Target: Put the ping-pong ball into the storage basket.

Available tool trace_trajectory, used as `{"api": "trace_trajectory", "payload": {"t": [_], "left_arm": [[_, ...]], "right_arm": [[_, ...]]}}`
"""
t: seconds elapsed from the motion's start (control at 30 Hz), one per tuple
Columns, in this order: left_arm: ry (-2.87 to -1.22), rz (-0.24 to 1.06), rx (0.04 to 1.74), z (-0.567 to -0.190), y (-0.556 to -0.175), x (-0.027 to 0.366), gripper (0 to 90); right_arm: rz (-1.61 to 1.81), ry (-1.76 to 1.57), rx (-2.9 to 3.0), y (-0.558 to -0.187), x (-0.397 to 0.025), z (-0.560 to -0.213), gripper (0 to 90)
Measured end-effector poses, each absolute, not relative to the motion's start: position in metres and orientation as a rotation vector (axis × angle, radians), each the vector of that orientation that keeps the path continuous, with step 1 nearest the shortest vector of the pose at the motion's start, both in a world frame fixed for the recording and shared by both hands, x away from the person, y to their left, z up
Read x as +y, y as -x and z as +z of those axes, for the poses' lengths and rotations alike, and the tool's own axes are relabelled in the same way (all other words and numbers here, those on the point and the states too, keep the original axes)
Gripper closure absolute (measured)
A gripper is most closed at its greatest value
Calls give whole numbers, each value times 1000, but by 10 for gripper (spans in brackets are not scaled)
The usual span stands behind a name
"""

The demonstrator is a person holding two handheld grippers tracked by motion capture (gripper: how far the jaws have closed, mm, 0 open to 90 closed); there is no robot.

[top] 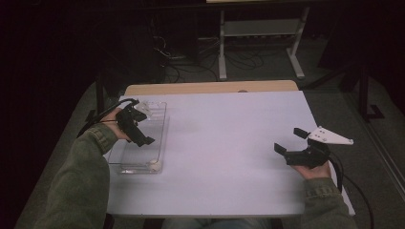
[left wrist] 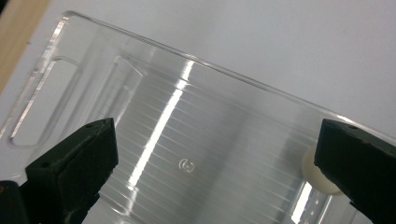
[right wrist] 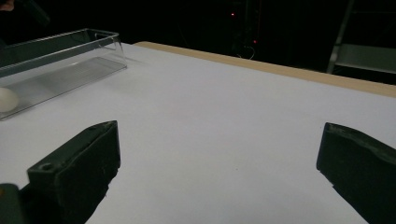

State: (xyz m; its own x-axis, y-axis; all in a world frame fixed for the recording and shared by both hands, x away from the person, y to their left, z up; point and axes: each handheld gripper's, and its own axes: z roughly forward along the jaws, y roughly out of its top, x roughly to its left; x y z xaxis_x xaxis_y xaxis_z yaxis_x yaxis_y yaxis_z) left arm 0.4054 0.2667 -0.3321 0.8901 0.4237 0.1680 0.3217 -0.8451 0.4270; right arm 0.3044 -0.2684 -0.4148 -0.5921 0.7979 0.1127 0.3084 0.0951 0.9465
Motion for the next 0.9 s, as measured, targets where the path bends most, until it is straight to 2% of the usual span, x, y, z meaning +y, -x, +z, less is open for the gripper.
{"api": "trace_trajectory", "payload": {"t": [0.2,0.4,0.9], "left_arm": [[-2608,406,572,-329,-402,271,0],[-2474,434,623,-325,-398,277,0],[-2352,491,630,-324,-384,283,0]], "right_arm": [[1507,-1082,1944,-304,-269,-415,0],[1505,-1083,1944,-304,-269,-415,0],[1501,-1084,1947,-305,-268,-415,0]]}}
